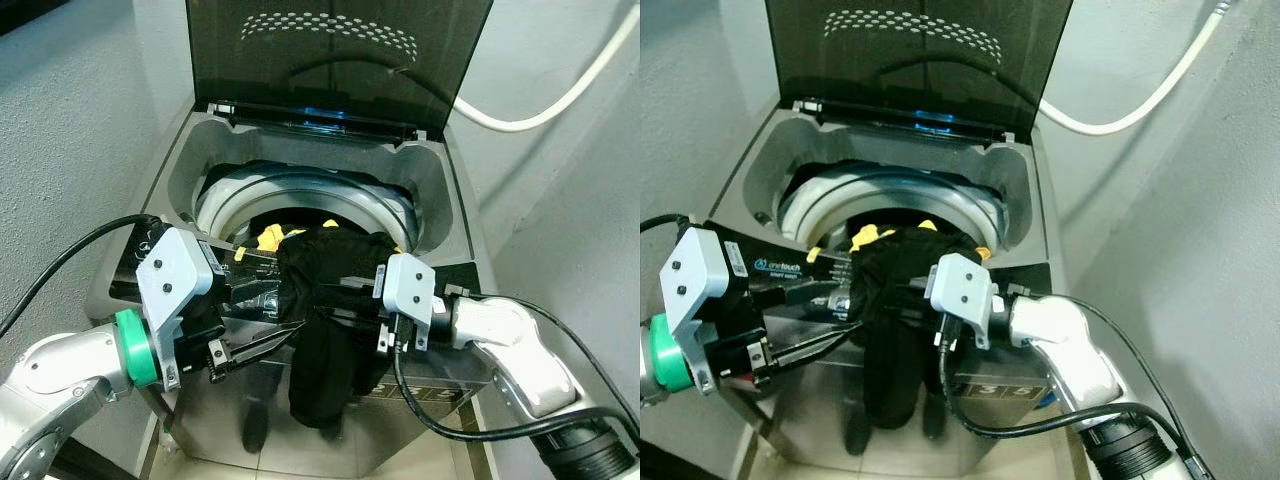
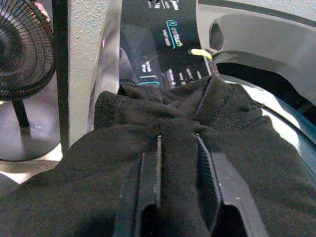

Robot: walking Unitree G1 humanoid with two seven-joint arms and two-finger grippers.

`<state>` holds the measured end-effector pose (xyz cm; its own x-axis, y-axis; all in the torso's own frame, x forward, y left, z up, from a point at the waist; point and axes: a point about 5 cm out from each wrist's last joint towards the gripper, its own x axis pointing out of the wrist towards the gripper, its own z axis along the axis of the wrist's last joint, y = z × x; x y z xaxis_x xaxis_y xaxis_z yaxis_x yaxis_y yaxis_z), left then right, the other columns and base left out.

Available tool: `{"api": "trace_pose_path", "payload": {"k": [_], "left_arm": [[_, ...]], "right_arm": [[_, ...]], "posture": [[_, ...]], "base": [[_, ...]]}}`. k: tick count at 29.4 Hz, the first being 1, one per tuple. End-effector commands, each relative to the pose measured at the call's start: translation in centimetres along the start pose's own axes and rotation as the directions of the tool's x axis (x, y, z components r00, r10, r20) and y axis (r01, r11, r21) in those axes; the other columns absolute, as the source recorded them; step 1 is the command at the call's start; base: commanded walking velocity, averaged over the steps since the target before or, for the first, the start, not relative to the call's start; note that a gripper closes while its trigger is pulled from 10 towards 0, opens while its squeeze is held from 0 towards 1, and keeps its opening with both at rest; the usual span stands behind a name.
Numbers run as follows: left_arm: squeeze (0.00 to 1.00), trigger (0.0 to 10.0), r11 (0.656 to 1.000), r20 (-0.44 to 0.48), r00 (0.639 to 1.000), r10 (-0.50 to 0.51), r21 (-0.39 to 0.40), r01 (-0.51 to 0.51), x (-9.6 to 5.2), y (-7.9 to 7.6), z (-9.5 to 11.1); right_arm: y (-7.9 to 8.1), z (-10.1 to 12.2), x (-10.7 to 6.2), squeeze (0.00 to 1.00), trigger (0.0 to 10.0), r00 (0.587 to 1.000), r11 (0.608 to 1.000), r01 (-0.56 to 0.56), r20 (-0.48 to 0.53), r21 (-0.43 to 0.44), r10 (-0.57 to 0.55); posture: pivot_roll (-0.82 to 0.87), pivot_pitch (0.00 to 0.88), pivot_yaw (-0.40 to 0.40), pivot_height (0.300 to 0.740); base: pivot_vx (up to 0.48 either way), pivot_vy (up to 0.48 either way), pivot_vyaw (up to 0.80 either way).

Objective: Clothes washing

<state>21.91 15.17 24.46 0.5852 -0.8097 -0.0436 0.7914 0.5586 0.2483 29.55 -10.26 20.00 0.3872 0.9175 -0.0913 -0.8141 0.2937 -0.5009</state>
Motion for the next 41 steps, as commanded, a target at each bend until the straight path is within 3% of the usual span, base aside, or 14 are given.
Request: {"api": "trace_pose_path", "payload": {"k": [1,4,9,12,15,19,20,21,22,24,26,33,34,41], "left_arm": [[0.00,10.0,1.000,-0.006,1.000,-0.002,-0.005,0.001,0.1,-0.2,-0.3],[0.00,10.0,1.000,-0.004,1.000,-0.001,-0.007,0.001,0.2,-0.2,-0.3],[0.00,10.0,1.000,0.003,1.000,-0.004,-0.008,0.004,0.4,-0.2,-0.3],[0.00,10.0,1.000,0.003,1.000,-0.004,-0.008,0.004,0.4,-0.2,-0.3],[0.00,10.0,1.000,0.010,1.000,-0.008,-0.012,0.008,0.7,-0.2,-0.2],[0.00,10.0,1.000,0.015,1.000,-0.013,-0.012,0.013,0.9,-0.2,-0.2],[0.00,10.0,1.000,0.018,1.000,-0.015,-0.011,0.015,1.1,-0.2,-0.2],[0.00,10.0,1.000,0.018,1.000,-0.015,-0.011,0.015,1.1,-0.2,-0.2],[0.00,10.0,1.000,0.020,1.000,-0.015,-0.010,0.015,1.2,-0.2,-0.1],[0.00,10.0,1.000,0.025,1.000,-0.009,-0.007,0.009,1.2,-0.2,0.0],[0.00,10.0,1.000,0.025,1.000,-0.006,-0.006,0.006,1.1,-0.2,0.1],[0.00,10.0,1.000,0.042,0.999,0.012,-0.002,-0.012,1.0,0.1,0.5],[0.00,10.0,1.000,0.046,0.999,0.013,-0.002,-0.013,1.1,0.3,0.6],[0.00,10.0,1.000,0.047,0.999,0.007,0.002,-0.007,1.3,0.4,0.5]], "right_arm": [[-0.8,-0.8,-0.2,0.00,0.0,0.996,0.995,0.089,-0.025,0.042,-0.088],[-1.9,-0.2,0.0,0.00,0.0,0.981,0.981,0.189,0.024,0.042,-0.190],[-5.2,1.9,0.7,0.00,0.0,0.893,0.905,0.423,0.147,0.047,-0.425],[-5.4,2.0,0.7,0.00,0.0,0.887,0.899,0.435,0.151,0.048,-0.437],[-8.2,3.6,2.1,0.00,0.0,0.794,0.812,0.583,0.191,0.032,-0.577],[-9.6,4.7,3.2,0.00,0.0,0.735,0.755,0.655,0.216,0.022,-0.643],[-10.1,5.4,3.8,0.00,4.6,0.703,0.724,0.690,0.226,0.011,-0.674],[-10.1,5.4,3.8,0.00,4.6,0.703,0.724,0.690,0.226,0.011,-0.674],[-10.6,5.9,4.3,0.00,10.0,0.672,0.693,0.721,0.237,0.008,-0.702],[-11.1,6.4,4.9,0.00,10.0,0.630,0.646,0.763,0.233,-0.011,-0.741],[-11.0,6.3,5.0,0.00,10.0,0.630,0.643,0.766,0.231,-0.023,-0.742],[-9.8,4.3,4.7,0.00,10.0,0.752,0.749,0.655,0.178,-0.097,-0.634],[-9.5,3.9,4.5,1.00,10.0,0.776,0.772,0.628,0.164,-0.103,-0.609],[-8.5,3.5,3.8,1.00,10.0,0.858,0.855,0.507,0.153,-0.109,-0.490]], "posture": [[0.17,0.064,-0.033,0.740],[0.17,0.064,-0.033,0.740],[0.17,0.066,-0.031,0.740],[0.17,0.066,-0.031,0.740],[0.16,0.066,-0.026,0.740],[0.16,0.065,-0.026,0.740],[0.16,0.065,-0.029,0.740],[0.16,0.065,-0.029,0.740],[0.16,0.065,-0.030,0.740],[0.17,0.065,-0.033,0.740],[0.17,0.065,-0.038,0.740],[0.17,0.064,-0.031,0.740],[0.16,0.063,-0.024,0.740],[0.15,0.061,-0.018,0.740]], "base": [[0.000,0.000,0.00],[0.000,0.000,0.00],[0.000,0.000,0.00],[0.000,0.000,0.00],[0.000,0.000,0.00],[0.000,0.000,0.00],[0.000,0.000,0.00],[0.000,0.000,0.00],[0.000,0.000,0.00],[0.000,0.000,0.00],[0.000,0.000,0.00],[0.000,0.000,0.00],[0.000,0.000,0.00],[0.000,0.000,0.00]]}}
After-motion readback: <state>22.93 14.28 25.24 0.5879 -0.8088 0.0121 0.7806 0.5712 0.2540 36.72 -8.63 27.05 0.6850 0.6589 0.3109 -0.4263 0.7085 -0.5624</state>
